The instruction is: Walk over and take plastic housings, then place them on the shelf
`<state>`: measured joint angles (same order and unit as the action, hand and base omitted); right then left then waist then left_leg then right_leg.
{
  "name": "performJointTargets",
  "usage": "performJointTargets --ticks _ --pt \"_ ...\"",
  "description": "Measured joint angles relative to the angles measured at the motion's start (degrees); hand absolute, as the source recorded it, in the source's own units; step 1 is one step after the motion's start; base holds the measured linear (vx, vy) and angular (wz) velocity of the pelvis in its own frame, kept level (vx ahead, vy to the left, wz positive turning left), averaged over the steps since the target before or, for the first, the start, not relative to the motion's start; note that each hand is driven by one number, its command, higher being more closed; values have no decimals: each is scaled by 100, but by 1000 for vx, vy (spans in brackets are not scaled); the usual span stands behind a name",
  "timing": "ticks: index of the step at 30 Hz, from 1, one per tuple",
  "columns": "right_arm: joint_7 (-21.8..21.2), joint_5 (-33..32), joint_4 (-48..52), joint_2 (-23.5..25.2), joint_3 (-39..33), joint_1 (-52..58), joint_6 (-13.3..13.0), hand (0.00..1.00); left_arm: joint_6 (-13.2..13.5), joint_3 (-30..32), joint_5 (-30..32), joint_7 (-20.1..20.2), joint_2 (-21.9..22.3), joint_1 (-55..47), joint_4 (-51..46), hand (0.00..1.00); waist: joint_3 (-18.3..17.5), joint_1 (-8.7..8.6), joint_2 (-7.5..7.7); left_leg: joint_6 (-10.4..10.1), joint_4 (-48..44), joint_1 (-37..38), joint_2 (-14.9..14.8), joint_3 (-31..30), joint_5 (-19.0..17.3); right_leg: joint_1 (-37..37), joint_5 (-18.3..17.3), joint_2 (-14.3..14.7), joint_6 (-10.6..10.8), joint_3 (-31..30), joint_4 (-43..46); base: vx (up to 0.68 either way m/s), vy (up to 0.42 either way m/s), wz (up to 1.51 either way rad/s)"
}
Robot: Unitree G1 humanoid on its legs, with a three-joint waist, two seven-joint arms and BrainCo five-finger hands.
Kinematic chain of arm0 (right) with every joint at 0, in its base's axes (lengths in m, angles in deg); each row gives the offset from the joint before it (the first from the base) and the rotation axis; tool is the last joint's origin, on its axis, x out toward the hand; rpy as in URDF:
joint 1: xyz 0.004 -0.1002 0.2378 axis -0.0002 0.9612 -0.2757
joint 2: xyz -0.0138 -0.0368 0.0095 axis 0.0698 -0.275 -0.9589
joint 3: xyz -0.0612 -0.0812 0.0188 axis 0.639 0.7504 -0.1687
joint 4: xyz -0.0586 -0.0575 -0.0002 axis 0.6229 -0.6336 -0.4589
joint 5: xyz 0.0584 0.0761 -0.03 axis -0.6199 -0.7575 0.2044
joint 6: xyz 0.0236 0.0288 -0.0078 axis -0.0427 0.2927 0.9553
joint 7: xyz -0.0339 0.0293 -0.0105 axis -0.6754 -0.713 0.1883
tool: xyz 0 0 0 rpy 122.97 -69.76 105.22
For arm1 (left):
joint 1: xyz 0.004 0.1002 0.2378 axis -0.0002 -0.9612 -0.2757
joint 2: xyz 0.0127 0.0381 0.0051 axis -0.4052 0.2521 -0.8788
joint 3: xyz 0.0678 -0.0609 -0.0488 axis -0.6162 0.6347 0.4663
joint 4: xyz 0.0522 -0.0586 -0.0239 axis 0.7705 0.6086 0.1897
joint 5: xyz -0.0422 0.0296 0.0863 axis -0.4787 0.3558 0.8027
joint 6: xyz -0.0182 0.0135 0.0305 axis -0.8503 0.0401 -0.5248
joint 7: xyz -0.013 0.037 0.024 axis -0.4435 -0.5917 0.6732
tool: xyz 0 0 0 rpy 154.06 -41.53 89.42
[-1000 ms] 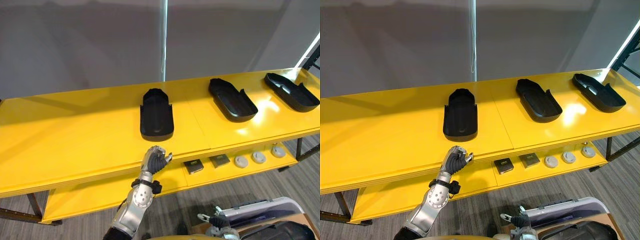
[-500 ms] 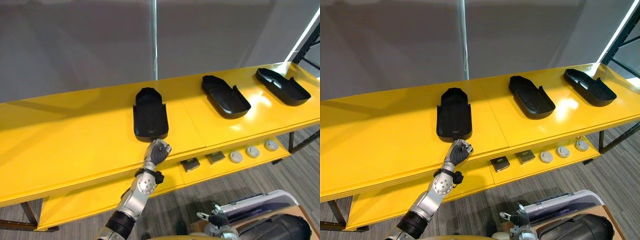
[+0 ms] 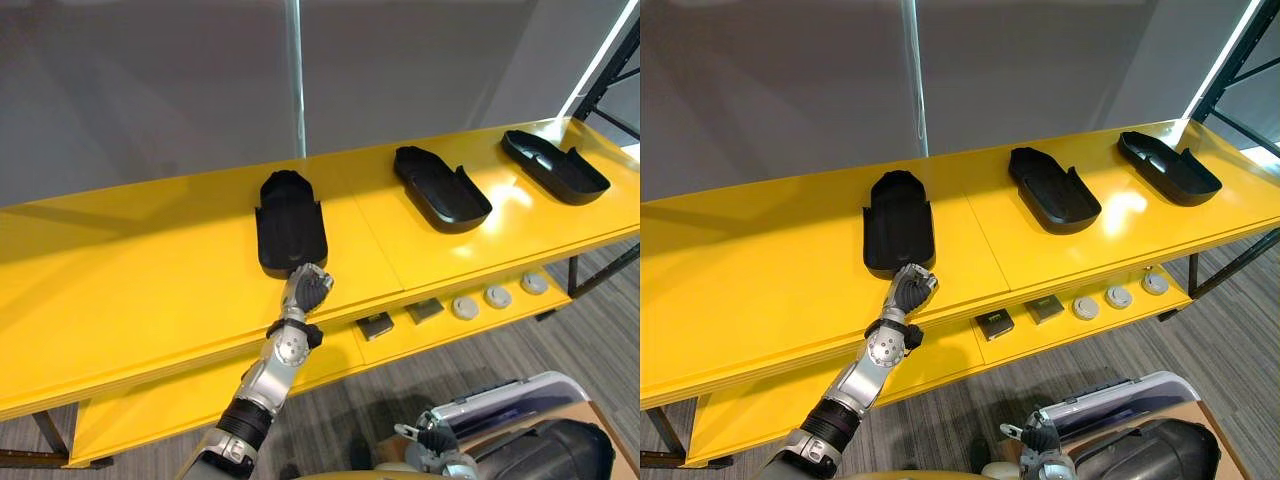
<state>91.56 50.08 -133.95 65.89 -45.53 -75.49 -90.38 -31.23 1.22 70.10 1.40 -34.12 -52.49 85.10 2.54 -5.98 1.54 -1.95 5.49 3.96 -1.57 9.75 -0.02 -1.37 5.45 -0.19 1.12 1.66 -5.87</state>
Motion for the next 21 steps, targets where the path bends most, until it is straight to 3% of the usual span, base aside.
performJointTargets --ticks 12,21 --pt "-4 6 46 18 -11 -7 -12 0 -97 222 -126 -16 -13 423 374 100 31 -114 51 1 5 15 0 11 1 8 2 1 -2 -7 -1 -3 1 0" --pt "-2 8 43 19 -10 -8 -15 0 -108 214 -301 -30 -16 422 173 100 41 -106 68 23 13 -13 3 -42 16 8 4 -9 -5 65 17 0 0 3"
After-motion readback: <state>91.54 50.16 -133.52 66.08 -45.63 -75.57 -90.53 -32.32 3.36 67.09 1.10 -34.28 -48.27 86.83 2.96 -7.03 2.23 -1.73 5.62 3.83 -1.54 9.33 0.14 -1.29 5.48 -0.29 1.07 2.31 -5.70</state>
